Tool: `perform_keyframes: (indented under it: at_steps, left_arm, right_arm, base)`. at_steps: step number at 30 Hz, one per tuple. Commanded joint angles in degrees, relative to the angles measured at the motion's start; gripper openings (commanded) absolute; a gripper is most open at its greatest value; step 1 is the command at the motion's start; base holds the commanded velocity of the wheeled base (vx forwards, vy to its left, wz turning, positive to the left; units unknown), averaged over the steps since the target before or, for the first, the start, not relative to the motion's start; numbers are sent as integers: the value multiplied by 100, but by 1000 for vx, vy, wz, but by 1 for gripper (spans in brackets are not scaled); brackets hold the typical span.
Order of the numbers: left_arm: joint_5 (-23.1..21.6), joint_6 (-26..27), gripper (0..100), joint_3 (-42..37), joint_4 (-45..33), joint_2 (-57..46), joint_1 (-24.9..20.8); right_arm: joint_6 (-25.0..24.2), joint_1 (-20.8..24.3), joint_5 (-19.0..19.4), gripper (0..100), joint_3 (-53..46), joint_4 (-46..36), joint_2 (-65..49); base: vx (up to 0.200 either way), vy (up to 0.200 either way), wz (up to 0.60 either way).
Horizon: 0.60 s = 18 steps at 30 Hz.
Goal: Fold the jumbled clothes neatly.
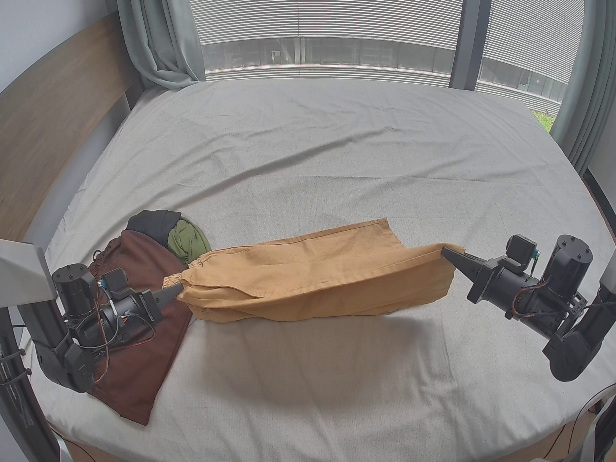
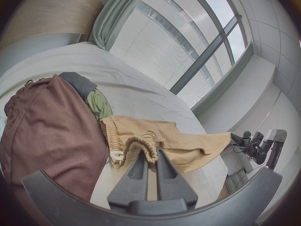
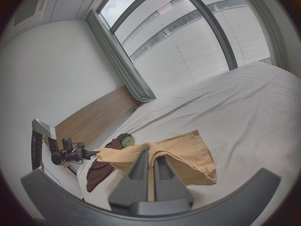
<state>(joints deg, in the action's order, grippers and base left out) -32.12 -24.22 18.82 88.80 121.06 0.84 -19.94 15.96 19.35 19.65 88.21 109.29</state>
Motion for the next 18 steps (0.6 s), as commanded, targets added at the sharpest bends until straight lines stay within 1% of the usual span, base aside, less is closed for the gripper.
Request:
perform_keyframes:
  at_steps: [1,4,7,9,10,11,16,18]
  left_arm:
    - [4,-21,0,34,-3,66,13]
    - [57,-39,0,69,6,66,4]
    - [145,-39,0,87,-3,49,-40]
    - [145,-39,0,87,-3,49,-40]
    - [171,-47,0,113,-3,75,-49]
    - [171,-39,0,122,6,84,-49]
    - [189,-100,0,201,-3,93,-93]
    - [409,-346,0,306,-3,102,-163]
  right_arm:
    - [8,-110,-10,0,21,3,84]
    - [-10,-163,8,0,118,-6,110]
    - [-194,-128,-1,0,259,-6,224]
    - [-194,-128,-1,0,259,-6,224]
    - [-282,-137,-19,0,566,-6,602]
    - [-282,-163,-19,0,707,-6,734]
    - [-282,-321,-10,0,1252,-67,1103]
    - [-291,-374,-10,0,1498,-120,1297]
  base:
    - [0,0,0]
    - [0,0,0]
    - [0,0,0]
    - [0,0,0]
    - [0,0,0]
    - [0,0,0]
    - [0,0,0]
    - [0,0,0]
